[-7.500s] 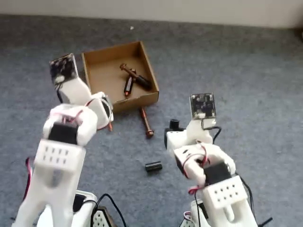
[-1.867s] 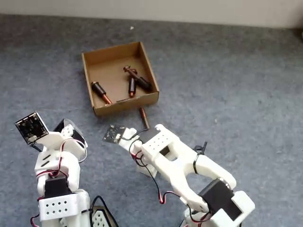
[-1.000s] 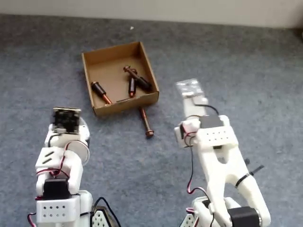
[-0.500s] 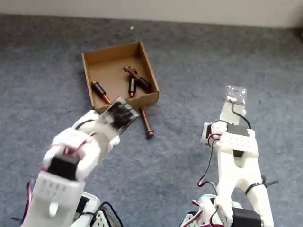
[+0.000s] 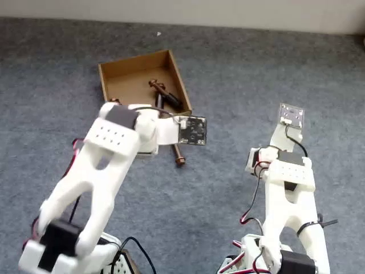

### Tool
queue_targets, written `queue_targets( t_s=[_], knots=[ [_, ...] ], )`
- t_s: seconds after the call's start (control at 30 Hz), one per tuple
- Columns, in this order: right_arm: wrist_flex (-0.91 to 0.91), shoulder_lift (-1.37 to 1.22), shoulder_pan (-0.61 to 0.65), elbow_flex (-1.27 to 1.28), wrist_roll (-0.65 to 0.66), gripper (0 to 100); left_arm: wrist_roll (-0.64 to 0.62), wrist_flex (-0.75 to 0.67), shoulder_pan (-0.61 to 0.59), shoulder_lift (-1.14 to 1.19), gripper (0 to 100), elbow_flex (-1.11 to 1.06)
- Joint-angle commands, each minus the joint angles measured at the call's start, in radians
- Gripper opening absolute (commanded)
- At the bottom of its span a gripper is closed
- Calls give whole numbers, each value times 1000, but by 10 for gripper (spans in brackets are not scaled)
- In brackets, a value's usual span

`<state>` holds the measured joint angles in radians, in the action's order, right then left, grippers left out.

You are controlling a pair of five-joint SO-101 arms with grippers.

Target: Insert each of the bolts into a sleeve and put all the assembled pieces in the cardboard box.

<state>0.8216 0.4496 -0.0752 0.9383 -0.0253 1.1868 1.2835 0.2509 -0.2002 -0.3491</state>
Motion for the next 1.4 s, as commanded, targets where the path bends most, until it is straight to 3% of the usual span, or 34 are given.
queue_targets(
  t_s=[0.0,0.3,0.7,1.37],
  knots=[
    [-19,36,-10,-8,-3,5,138,43,31,154,199,159],
    [-19,36,-10,-8,-2,5,219,98,113,420,199,363],
    [-19,36,-5,-8,-2,5,230,91,177,638,199,504],
    [-19,36,-4,-7,0,5,190,41,236,754,136,527]
  ],
)
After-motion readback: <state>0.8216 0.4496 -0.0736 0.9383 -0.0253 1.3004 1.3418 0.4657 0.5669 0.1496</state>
